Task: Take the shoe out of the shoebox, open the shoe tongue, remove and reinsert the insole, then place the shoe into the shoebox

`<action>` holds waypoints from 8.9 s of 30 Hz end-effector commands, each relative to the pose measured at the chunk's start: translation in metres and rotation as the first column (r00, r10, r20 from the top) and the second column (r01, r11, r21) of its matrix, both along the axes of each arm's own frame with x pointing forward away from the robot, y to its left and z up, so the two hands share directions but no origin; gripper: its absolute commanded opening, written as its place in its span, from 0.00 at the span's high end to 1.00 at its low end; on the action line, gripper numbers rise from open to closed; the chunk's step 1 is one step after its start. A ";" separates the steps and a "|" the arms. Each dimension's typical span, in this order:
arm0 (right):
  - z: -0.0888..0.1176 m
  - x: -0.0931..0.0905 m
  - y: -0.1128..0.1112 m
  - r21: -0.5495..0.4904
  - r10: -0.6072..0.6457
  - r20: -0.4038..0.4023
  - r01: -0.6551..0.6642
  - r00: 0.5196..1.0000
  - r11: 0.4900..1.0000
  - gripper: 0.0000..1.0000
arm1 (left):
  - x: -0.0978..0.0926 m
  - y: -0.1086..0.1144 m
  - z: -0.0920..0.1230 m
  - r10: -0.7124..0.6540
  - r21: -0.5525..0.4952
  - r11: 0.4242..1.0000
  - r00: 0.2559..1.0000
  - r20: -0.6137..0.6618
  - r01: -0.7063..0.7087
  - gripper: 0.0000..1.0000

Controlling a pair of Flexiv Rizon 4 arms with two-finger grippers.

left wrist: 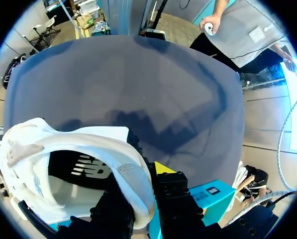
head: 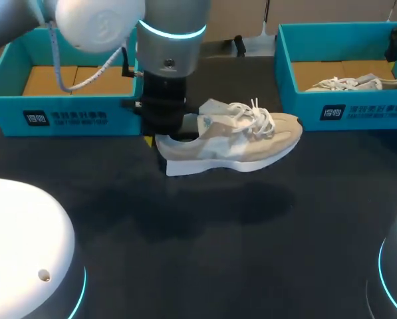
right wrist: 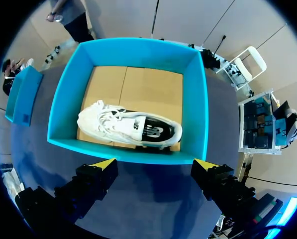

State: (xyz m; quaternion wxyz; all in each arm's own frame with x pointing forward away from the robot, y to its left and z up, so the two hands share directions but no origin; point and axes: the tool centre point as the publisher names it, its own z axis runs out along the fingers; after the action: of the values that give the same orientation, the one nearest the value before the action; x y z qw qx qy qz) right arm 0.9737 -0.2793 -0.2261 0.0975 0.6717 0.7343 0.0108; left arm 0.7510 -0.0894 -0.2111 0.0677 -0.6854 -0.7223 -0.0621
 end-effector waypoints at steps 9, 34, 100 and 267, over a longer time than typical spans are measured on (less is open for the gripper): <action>0.000 0.000 0.000 0.000 0.000 0.000 0.000 1.000 1.000 0.00 | 0.001 0.000 0.001 0.001 -0.001 1.000 1.000 -0.001 -0.001 1.00; 0.000 0.000 0.000 0.000 0.000 0.000 0.000 1.000 1.000 0.00 | -0.013 -0.018 -0.089 0.060 0.013 0.998 0.998 -0.027 -0.060 1.00; 0.000 0.000 0.000 0.000 0.000 0.000 0.000 1.000 1.000 0.00 | -0.005 0.015 -0.039 0.247 -0.267 0.922 0.957 -0.154 -0.281 0.00; 0.000 0.000 0.000 0.000 0.000 0.000 0.000 1.000 1.000 0.00 | -0.016 0.034 -0.184 0.290 -0.150 -0.197 0.089 -0.953 -0.969 0.00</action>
State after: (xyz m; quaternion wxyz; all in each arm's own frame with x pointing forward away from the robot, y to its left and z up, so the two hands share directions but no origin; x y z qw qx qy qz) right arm 0.9737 -0.2793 -0.2261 0.0975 0.6717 0.7343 0.0108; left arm 0.7369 -0.0509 -0.3916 -0.0279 -0.0020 -0.7991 0.6006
